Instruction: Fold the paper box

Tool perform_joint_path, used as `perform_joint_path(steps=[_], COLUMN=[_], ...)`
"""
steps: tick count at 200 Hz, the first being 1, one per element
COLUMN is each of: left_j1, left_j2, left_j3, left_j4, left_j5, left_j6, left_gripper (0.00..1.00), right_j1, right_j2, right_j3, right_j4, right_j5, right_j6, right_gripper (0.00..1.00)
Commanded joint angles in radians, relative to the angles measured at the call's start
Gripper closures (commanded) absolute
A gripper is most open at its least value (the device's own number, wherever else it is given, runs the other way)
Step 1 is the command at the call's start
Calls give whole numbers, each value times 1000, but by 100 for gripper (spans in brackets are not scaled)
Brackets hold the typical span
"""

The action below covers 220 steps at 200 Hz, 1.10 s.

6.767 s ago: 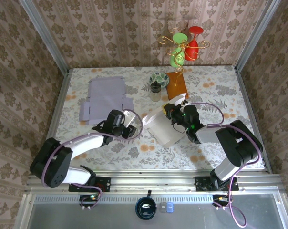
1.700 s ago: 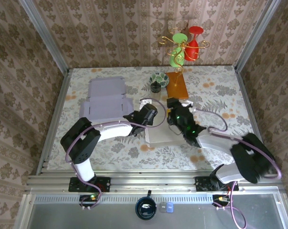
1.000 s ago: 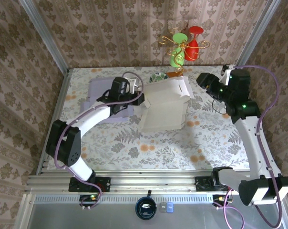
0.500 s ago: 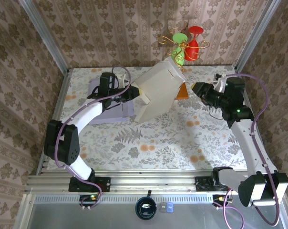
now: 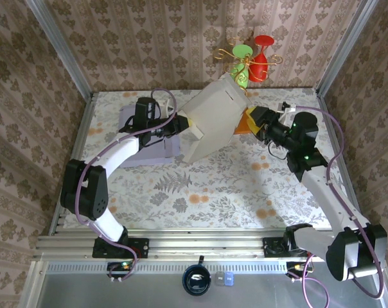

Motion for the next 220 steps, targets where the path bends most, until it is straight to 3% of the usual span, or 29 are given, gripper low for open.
perform_joint_path(steps=[1,117,179,220], left_j1=[5,-4,28,34], left_j2=[3,-6,-6,29], left_j3=[14,13,30,81], left_j4=[32,34,-42,-110], left_j5=[18,2,6,60], left_j6=[-21,-29,23,97], left_gripper=[100,100,100,100], right_j1=[7,77,-8,-125], right_j2=[23,67,-69,29], right_j3=[-7,7,257,424], right_j4=[106,127,-414,-430], right_j5=[46,103,-9,-153], right_j6=[69,69,-397,-532], right_gripper=[48,48,47,52])
